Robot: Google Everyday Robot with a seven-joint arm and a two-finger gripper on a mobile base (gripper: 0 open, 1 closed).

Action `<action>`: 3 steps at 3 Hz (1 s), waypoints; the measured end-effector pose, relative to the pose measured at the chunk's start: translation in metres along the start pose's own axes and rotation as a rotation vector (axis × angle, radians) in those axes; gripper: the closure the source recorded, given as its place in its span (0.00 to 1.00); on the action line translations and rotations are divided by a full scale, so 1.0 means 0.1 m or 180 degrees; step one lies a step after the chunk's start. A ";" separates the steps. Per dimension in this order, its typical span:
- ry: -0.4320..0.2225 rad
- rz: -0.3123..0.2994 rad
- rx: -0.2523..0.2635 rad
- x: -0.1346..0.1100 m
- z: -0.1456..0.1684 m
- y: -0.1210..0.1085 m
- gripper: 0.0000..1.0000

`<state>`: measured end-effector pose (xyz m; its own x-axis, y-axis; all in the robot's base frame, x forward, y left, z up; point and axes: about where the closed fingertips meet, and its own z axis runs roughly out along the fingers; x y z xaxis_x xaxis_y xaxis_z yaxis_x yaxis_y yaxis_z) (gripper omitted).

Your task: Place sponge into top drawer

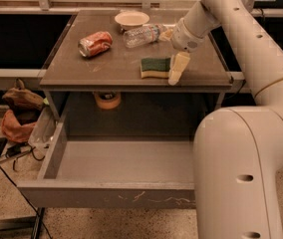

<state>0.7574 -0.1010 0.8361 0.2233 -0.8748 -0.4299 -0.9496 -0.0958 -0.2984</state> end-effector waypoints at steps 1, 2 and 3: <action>0.0108 -0.0002 -0.0095 0.03 0.06 0.03 0.00; 0.0110 -0.0002 -0.0098 0.04 0.06 0.03 0.18; 0.0110 -0.0002 -0.0098 0.04 0.06 0.03 0.42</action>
Offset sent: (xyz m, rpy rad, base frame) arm -0.0004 -0.0002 -0.0063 -0.0332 0.0194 0.0029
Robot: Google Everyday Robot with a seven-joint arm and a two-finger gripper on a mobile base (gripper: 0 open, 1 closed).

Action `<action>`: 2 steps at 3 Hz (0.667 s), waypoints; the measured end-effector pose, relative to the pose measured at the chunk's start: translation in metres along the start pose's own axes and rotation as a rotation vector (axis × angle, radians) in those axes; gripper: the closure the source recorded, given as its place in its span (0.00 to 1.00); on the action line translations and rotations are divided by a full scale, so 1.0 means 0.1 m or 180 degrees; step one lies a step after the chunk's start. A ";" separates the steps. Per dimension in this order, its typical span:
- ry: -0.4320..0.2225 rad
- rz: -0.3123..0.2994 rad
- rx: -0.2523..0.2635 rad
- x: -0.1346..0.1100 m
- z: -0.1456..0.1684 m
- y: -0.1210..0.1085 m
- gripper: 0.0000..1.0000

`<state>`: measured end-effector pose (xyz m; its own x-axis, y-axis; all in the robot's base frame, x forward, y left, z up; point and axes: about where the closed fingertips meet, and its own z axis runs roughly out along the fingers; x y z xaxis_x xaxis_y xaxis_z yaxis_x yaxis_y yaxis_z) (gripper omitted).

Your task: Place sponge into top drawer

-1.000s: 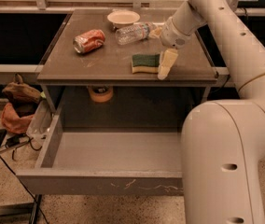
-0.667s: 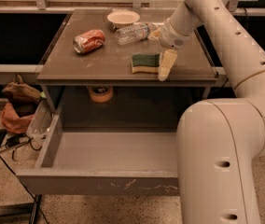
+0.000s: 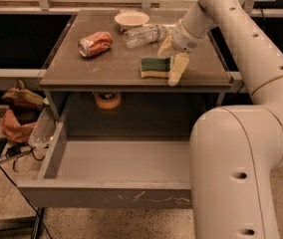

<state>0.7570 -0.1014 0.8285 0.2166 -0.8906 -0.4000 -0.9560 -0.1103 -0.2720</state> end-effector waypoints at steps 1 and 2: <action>0.0000 0.0000 0.0000 0.00 0.00 0.00 0.65; -0.0011 0.0061 0.0102 -0.03 -0.13 0.06 0.88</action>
Offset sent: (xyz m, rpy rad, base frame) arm -0.0718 -0.0091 0.0318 0.0469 -0.0775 -0.1094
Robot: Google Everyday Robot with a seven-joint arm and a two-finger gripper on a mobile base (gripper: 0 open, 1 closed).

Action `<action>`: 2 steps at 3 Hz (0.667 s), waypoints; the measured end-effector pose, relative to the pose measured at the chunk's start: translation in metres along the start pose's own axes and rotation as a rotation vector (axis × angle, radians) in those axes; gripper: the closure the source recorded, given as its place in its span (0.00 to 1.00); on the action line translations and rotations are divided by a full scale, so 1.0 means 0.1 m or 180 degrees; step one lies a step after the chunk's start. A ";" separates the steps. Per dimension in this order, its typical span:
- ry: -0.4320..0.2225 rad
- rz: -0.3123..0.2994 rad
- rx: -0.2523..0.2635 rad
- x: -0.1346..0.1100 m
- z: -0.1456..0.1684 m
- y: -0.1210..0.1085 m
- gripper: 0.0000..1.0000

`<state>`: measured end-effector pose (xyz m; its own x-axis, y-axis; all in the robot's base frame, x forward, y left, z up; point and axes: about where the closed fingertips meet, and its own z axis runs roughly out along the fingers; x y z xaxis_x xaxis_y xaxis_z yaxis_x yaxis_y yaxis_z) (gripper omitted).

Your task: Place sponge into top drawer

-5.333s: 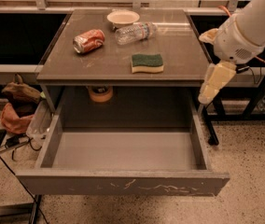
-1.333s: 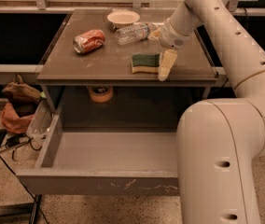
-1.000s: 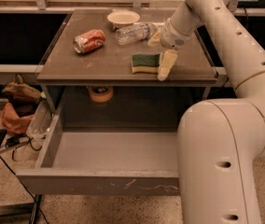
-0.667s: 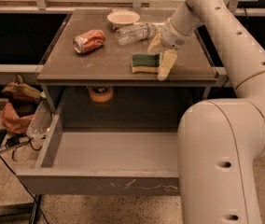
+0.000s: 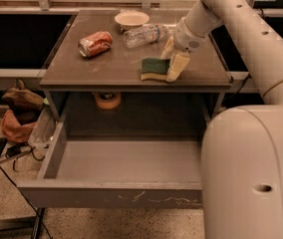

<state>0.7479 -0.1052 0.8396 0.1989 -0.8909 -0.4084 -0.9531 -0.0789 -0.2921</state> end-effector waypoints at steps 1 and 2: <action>-0.0200 0.0122 0.0471 -0.25 -0.39 0.18 1.00; -0.0198 0.0124 0.0465 -0.24 -0.38 0.18 1.00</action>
Offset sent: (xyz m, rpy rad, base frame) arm -0.0202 -0.0081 0.0410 0.0719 -0.0878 -0.0700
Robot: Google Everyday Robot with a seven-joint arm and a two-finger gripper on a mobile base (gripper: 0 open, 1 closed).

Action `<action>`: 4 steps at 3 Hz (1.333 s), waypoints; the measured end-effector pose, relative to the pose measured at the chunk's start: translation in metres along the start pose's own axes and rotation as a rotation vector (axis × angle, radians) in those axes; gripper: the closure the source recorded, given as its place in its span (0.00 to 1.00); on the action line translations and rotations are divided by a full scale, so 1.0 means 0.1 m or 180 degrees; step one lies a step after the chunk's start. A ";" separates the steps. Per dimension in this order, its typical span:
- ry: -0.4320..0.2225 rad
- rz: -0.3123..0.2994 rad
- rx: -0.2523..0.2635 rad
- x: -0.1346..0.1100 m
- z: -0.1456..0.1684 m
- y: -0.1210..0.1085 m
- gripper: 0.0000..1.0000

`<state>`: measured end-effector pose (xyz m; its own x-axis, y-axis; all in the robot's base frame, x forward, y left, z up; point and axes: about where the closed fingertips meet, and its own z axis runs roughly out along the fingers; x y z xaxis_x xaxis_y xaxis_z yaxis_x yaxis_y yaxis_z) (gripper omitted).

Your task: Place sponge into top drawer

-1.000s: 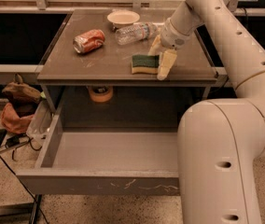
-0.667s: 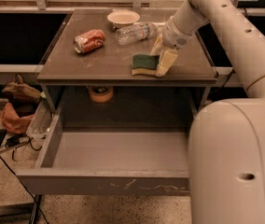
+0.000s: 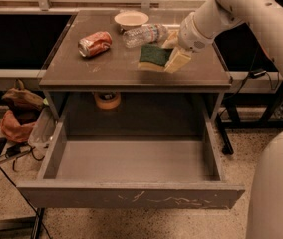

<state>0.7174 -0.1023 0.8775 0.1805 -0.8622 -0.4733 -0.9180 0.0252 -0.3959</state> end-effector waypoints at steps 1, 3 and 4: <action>0.0037 0.0024 -0.0082 -0.02 -0.05 0.15 1.00; -0.0012 0.0178 -0.0254 -0.03 -0.22 0.73 1.00; -0.0080 0.0219 -0.0417 0.08 -0.16 1.07 1.00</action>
Offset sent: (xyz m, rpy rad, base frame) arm -0.0972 -0.0164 0.0138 -0.0365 0.0877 -0.0607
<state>0.6147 -0.1142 0.8436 0.1228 -0.8478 -0.5159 -0.9664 0.0160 -0.2564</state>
